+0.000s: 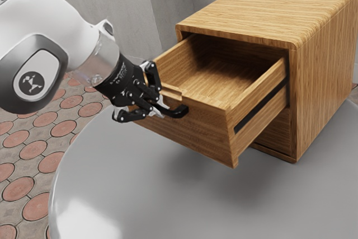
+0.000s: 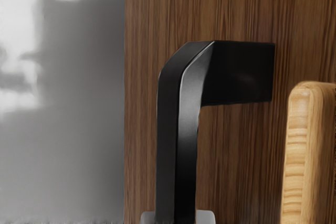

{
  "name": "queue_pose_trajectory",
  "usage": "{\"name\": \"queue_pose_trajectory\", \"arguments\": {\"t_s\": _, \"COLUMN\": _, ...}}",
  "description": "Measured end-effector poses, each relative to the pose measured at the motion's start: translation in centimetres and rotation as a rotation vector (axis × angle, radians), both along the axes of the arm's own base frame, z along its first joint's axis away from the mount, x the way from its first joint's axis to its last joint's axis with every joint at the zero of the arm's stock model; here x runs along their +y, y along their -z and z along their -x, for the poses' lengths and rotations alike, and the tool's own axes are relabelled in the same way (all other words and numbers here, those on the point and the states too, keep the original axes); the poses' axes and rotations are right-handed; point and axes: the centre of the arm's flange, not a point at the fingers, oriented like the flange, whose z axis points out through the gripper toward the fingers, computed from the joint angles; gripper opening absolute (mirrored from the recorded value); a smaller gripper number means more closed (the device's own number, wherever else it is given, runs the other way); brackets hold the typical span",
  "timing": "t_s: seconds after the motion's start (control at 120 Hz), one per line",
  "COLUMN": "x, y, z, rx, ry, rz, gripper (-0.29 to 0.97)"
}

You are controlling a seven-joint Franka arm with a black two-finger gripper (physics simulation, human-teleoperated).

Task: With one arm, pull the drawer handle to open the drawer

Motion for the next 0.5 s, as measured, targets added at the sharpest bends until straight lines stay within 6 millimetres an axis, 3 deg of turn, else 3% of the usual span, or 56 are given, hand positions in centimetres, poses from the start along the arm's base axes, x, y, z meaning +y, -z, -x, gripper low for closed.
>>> {"name": "queue_pose_trajectory", "arguments": {"t_s": 0.5, "x": -0.3, "y": -0.9, "z": 3.5, "rx": -0.008, "ry": -0.009, "rz": 0.008, "gripper": -0.11}}
